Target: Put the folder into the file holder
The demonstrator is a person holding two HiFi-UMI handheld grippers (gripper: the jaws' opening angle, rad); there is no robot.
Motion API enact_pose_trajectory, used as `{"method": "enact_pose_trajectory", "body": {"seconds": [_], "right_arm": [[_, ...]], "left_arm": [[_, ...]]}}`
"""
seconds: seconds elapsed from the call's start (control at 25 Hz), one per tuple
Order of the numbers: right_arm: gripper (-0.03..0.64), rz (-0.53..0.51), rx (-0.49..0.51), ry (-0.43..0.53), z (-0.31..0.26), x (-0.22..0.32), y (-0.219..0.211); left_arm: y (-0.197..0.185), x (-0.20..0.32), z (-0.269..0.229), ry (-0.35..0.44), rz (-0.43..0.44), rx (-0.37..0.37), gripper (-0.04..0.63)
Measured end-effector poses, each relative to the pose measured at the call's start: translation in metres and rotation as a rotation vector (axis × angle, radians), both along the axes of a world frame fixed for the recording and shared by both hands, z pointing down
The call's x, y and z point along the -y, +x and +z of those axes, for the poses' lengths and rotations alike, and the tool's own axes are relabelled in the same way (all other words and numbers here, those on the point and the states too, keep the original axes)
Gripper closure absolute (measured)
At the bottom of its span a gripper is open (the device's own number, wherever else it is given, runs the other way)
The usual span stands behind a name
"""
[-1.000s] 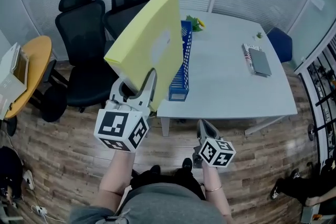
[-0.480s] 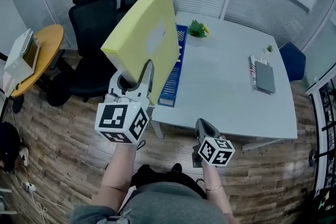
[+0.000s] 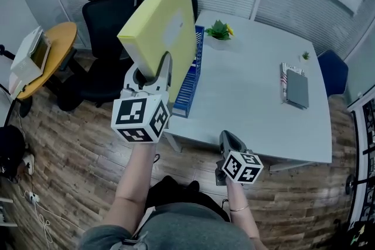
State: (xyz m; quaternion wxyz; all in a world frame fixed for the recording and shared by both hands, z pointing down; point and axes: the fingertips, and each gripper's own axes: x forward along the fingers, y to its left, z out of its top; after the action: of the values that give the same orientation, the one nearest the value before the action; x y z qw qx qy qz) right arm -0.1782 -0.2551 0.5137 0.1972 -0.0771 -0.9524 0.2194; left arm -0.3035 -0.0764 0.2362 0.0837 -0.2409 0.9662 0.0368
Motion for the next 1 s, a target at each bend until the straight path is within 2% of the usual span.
{"method": "enact_pose_trajectory", "body": {"seconds": [0.44,1.0], "right_arm": [[0.609,0.038,-0.006,-0.015,0.001,0.008,-0.007],[0.609,0.079,-0.047,-0.007,0.012,0.029,-0.007]], "left_arm": [[-0.032,0.016,0.009,0.015,-0.014,-0.005,0.445],[-0.055,0.031,0.049,0.029,-0.04,-0.039,0.445]]}}
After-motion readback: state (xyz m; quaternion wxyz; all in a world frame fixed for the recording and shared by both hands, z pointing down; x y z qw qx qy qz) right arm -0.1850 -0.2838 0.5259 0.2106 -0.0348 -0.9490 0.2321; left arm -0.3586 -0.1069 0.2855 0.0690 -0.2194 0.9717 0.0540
